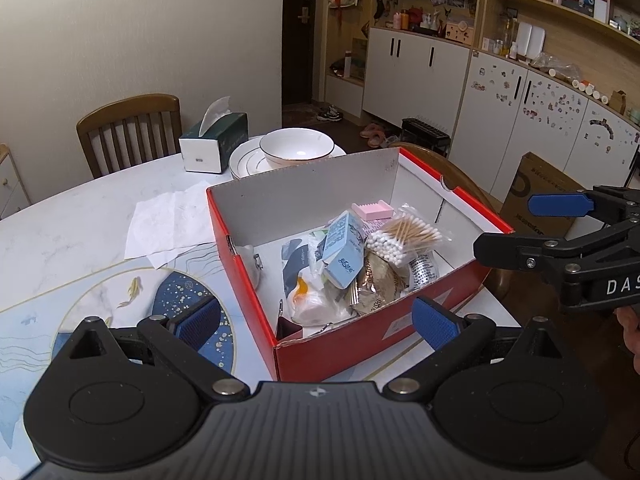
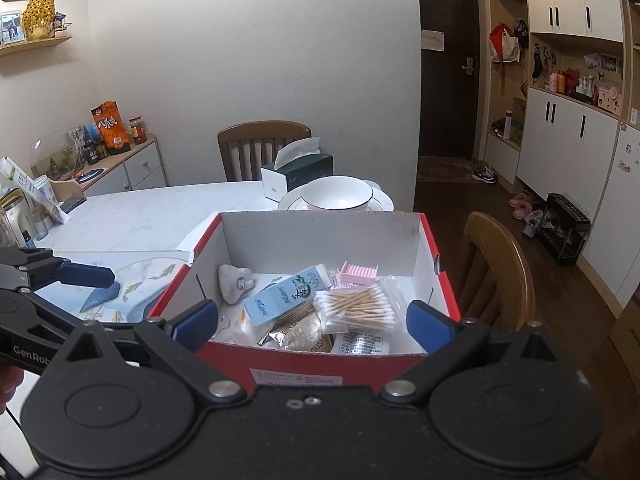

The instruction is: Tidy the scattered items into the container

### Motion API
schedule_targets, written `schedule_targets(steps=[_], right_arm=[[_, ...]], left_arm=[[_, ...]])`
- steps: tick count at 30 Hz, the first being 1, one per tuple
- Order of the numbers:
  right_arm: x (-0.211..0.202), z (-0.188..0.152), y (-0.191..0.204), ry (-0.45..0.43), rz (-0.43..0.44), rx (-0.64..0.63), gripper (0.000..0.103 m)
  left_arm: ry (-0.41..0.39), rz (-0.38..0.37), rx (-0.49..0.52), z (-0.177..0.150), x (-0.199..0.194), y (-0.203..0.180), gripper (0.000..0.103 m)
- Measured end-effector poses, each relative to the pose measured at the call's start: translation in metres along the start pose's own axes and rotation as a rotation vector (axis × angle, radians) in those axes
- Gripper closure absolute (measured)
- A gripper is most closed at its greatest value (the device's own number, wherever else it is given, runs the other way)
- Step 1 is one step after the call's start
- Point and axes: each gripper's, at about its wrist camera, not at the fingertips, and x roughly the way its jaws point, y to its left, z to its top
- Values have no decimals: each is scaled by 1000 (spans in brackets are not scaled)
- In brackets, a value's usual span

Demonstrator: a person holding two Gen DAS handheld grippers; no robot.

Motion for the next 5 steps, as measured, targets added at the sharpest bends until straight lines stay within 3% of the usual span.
schedule_targets(steps=[5], right_arm=[[-1, 0, 6, 3, -7, -6, 2]], left_arm=[[-6, -6, 2, -2, -3, 1, 1]])
